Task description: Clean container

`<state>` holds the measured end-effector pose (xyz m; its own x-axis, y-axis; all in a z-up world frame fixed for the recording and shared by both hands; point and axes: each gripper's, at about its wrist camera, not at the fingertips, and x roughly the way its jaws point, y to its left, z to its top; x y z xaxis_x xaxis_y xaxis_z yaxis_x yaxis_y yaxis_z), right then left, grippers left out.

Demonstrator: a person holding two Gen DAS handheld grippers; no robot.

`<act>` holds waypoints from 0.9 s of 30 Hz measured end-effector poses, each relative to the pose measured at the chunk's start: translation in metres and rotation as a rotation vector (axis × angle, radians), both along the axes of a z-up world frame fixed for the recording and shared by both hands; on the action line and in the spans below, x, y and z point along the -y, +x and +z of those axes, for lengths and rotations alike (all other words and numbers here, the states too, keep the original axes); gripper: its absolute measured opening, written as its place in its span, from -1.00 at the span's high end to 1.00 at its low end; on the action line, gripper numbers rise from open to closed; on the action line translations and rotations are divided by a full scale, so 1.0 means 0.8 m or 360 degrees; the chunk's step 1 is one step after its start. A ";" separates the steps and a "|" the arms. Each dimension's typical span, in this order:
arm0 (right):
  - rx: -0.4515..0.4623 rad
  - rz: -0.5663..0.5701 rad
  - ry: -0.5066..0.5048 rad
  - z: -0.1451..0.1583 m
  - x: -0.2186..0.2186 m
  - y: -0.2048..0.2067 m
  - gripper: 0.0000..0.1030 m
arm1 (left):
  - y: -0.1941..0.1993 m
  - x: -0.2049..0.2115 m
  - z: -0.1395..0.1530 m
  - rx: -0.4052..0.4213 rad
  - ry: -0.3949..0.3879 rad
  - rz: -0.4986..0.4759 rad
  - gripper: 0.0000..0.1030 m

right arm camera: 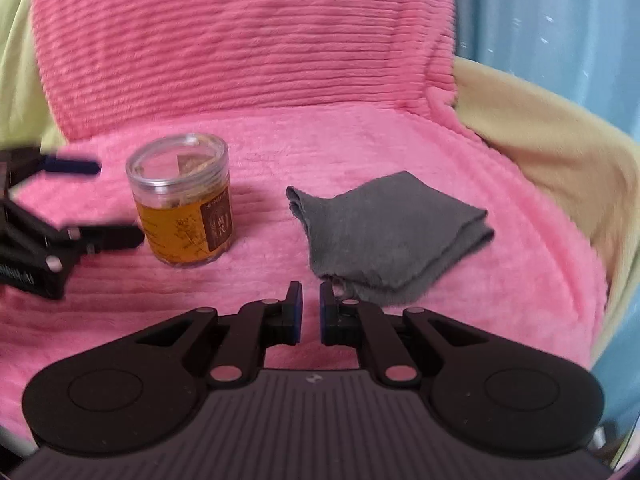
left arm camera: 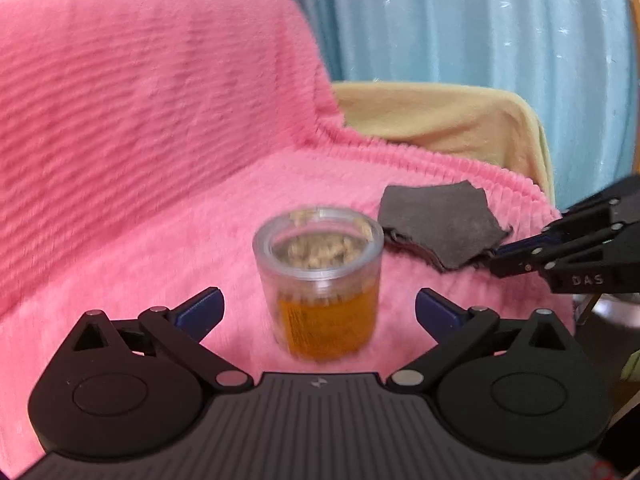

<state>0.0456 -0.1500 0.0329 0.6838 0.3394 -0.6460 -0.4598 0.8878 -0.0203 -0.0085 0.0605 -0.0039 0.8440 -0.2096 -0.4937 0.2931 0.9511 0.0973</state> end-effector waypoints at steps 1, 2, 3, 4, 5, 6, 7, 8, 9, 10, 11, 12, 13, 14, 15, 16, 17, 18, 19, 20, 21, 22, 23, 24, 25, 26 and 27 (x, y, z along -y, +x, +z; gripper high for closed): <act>-0.0009 -0.0034 0.0034 0.001 0.004 -0.004 0.93 | -0.003 0.001 -0.001 -0.0028 -0.0003 0.0032 -0.99; -0.0019 -0.0054 0.0058 0.001 0.007 -0.005 0.93 | -0.007 0.003 -0.002 -0.0041 -0.0006 0.0058 -0.99; -0.0029 -0.0073 0.0081 0.001 0.009 -0.006 0.93 | -0.010 0.004 -0.002 -0.0045 -0.0016 0.0083 -0.99; -0.0039 -0.0093 0.0104 0.001 0.012 -0.007 0.93 | -0.013 0.005 -0.001 -0.0045 -0.0034 0.0104 -0.99; -0.0050 -0.0102 0.0120 -0.001 0.013 -0.005 0.93 | -0.014 0.006 0.000 -0.0050 -0.0057 0.0128 -0.99; -0.0054 -0.0105 0.0122 -0.001 0.013 -0.004 0.93 | -0.015 0.006 0.001 -0.0059 -0.0079 0.0158 -0.99; -0.0049 -0.0111 0.0113 -0.002 0.013 -0.004 0.93 | -0.014 0.008 0.000 -0.0075 -0.0085 0.0190 -0.99; -0.0044 -0.0117 0.0103 -0.003 0.013 -0.004 0.93 | -0.012 0.010 -0.001 -0.0097 -0.0080 0.0221 -0.99; -0.0044 -0.0120 0.0095 -0.004 0.013 -0.001 0.93 | -0.009 0.013 -0.003 -0.0116 -0.0063 0.0246 -0.99; -0.0050 -0.0134 0.0091 -0.006 0.013 -0.001 0.93 | -0.008 0.016 -0.006 -0.0125 -0.0041 0.0266 -0.99; -0.0061 -0.0141 0.0103 -0.006 0.014 0.001 0.93 | -0.007 0.018 -0.008 -0.0118 -0.0032 0.0286 -0.99; -0.0072 -0.0147 0.0115 -0.007 0.015 0.002 0.93 | -0.006 0.020 -0.010 -0.0113 -0.0040 0.0306 -0.99; -0.0081 -0.0159 0.0123 -0.008 0.016 0.003 0.93 | -0.004 0.021 -0.011 -0.0128 -0.0058 0.0312 -0.99; -0.0091 -0.0171 0.0132 -0.008 0.017 0.004 0.93 | -0.001 0.021 -0.012 -0.0154 -0.0078 0.0301 -0.99; -0.0101 -0.0191 0.0136 -0.009 0.017 0.004 0.93 | 0.000 0.021 -0.013 -0.0172 -0.0104 0.0285 -0.99; -0.0107 -0.0200 0.0135 -0.010 0.018 0.005 0.93 | 0.001 0.021 -0.013 -0.0179 -0.0123 0.0279 -0.99; -0.0112 -0.0209 0.0135 -0.011 0.019 0.006 0.93 | 0.002 0.023 -0.013 -0.0182 -0.0134 0.0282 -0.99; -0.0117 -0.0218 0.0134 -0.012 0.020 0.007 0.93 | 0.003 0.024 -0.014 -0.0190 -0.0140 0.0284 -0.99; -0.0123 -0.0222 0.0126 -0.013 0.019 0.007 0.93 | 0.004 0.027 -0.016 -0.0201 -0.0140 0.0284 -0.99; -0.0129 -0.0227 0.0118 -0.014 0.019 0.007 0.93 | 0.005 0.029 -0.017 -0.0210 -0.0138 0.0281 -0.99; -0.0135 -0.0231 0.0110 -0.015 0.018 0.007 0.93 | 0.005 0.032 -0.018 -0.0215 -0.0130 0.0277 -0.99; -0.0141 -0.0236 0.0102 -0.016 0.018 0.007 0.93 | 0.006 0.035 -0.019 -0.0217 -0.0119 0.0278 -0.99; -0.0151 -0.0245 0.0094 -0.017 0.017 0.008 0.93 | 0.006 0.037 -0.020 -0.0215 -0.0112 0.0280 -0.99; -0.0159 -0.0255 0.0089 -0.018 0.017 0.008 0.93 | 0.005 0.039 -0.021 -0.0210 -0.0105 0.0281 -0.99; -0.0166 -0.0262 0.0085 -0.019 0.017 0.008 0.93 | 0.005 0.041 -0.022 -0.0206 -0.0099 0.0285 -0.99; -0.0167 -0.0263 0.0082 -0.019 0.017 0.008 0.93 | 0.005 0.043 -0.022 -0.0204 -0.0093 0.0290 -0.99; -0.0168 -0.0265 0.0078 -0.019 0.016 0.008 0.93 | 0.006 0.044 -0.021 -0.0204 -0.0091 0.0291 -0.99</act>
